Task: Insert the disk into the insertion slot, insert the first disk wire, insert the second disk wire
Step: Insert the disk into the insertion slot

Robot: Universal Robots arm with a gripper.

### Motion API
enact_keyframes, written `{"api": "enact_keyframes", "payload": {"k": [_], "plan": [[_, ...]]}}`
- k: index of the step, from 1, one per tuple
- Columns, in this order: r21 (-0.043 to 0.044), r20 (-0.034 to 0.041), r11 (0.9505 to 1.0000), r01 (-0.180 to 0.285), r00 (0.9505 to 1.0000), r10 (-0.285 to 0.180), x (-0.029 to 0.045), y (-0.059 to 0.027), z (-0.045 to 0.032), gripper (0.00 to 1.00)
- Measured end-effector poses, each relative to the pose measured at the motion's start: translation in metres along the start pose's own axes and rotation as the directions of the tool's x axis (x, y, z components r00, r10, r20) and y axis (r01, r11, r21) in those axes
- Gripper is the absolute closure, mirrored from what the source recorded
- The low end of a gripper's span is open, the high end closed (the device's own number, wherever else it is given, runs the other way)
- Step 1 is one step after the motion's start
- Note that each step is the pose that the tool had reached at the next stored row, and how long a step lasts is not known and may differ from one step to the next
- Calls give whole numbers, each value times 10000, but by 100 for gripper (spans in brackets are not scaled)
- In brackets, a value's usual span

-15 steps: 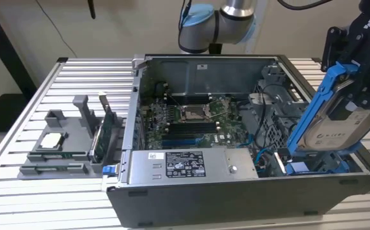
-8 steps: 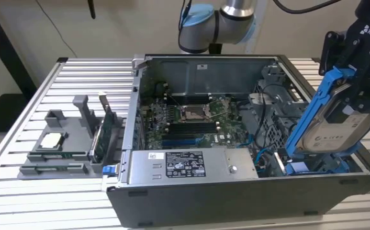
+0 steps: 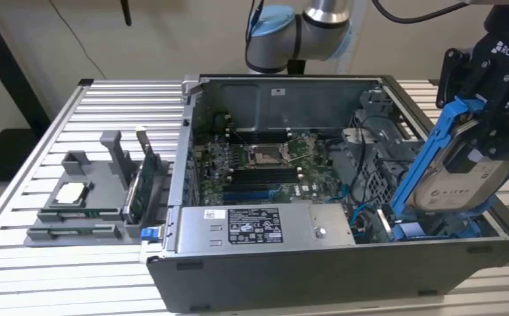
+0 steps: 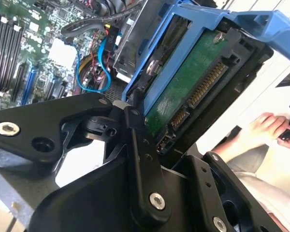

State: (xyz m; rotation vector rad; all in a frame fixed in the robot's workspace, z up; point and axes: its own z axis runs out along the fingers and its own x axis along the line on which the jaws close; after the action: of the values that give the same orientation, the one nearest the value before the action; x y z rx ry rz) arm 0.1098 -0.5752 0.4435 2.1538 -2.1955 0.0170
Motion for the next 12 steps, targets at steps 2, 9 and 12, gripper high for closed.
{"api": "enact_keyframes", "payload": {"k": [2,9,12], "plan": [[0,0,10000,0,10000,0,-1,-1,13,67],[0,1,10000,0,10000,0,-4,-2,60,67],[0,0,10000,0,10000,0,-4,-3,78,67]]}}
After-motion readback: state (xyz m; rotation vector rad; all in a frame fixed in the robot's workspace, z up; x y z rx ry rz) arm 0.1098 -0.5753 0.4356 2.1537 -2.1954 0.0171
